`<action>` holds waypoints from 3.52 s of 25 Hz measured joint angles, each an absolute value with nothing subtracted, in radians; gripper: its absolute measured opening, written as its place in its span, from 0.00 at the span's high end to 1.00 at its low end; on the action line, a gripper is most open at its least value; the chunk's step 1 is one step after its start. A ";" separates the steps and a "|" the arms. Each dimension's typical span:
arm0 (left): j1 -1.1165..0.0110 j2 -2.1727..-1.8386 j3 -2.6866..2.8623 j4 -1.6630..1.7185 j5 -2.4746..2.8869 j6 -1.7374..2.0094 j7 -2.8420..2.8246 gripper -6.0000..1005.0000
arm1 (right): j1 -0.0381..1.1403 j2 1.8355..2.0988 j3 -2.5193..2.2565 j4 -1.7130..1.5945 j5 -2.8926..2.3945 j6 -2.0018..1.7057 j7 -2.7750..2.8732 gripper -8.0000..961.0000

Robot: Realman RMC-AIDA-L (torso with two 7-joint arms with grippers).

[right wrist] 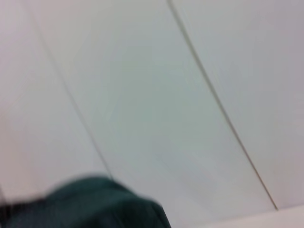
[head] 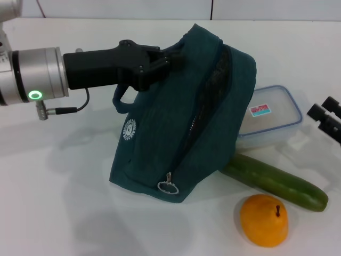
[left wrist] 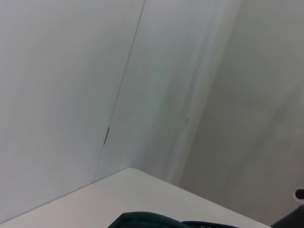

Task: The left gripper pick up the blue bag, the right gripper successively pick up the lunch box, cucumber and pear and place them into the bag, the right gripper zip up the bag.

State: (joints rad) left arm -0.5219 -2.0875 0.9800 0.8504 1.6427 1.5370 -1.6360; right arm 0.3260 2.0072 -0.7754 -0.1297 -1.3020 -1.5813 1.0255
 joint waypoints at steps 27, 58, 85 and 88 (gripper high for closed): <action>-0.493 -2.089 1.023 0.850 1.605 1.547 -1.584 0.95 | 0.378 2.012 -0.781 0.009 -1.177 -1.414 1.570 0.25; -0.471 -2.089 1.060 0.855 1.566 1.551 -1.575 0.95 | 0.467 2.013 -0.807 -0.039 -1.239 -1.310 1.821 0.25; -0.468 -2.089 1.060 0.848 1.566 1.549 -1.534 0.95 | 0.492 2.023 -0.816 -0.041 -1.236 -1.246 1.828 0.45; -0.468 -2.089 1.060 0.848 1.566 1.549 -1.534 0.95 | 0.490 2.023 -0.812 -0.041 -1.233 -1.244 1.825 0.51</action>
State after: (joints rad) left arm -0.4683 -2.0892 1.0599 0.8482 1.5661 1.5492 -1.5343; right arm 0.4900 2.0232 -0.8120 -0.0410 -1.2326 -1.2444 1.8252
